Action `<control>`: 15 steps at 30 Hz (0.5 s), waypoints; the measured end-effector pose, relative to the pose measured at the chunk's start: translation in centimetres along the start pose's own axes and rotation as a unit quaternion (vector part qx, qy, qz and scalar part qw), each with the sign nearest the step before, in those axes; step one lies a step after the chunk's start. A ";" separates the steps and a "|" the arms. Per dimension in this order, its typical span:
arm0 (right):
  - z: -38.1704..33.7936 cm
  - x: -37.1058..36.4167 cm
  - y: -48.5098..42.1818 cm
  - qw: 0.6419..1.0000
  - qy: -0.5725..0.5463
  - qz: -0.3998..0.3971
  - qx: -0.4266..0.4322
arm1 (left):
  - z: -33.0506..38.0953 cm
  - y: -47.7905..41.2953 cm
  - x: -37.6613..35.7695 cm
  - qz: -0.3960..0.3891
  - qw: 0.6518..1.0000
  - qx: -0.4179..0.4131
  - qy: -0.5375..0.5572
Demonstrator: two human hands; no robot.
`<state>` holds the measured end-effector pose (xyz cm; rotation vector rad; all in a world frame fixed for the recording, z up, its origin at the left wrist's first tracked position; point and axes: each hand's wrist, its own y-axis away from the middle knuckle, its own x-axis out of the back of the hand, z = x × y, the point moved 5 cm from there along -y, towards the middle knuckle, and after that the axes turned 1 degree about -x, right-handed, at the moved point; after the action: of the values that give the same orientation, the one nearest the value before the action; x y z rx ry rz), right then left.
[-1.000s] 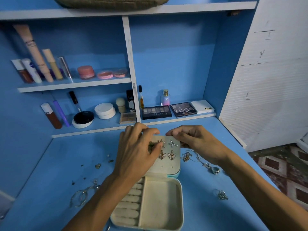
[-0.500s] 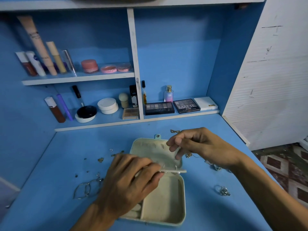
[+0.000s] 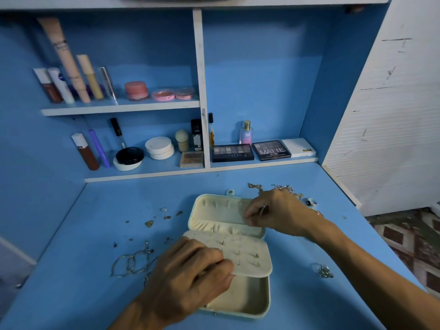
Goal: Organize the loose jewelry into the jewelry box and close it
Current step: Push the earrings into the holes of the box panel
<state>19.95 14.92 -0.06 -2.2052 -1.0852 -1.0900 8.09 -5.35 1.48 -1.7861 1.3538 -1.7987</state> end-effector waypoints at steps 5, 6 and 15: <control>-0.9 -0.7 -0.3 0.995 0.034 -0.095 0.022 | -0.1 0.0 0.0 -0.011 1.000 -0.007 0.009; -1.1 -0.8 -0.4 0.992 0.042 -0.116 0.027 | -0.1 0.1 0.0 -0.015 1.000 -0.009 0.010; -1.1 -0.8 -0.3 0.989 0.079 -0.118 0.052 | -0.1 0.4 -0.3 -0.020 1.000 -0.013 0.019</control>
<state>18.89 14.06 -0.06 -1.9099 -1.3232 -1.2538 7.95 -5.28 1.03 -1.8132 1.3710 -1.8539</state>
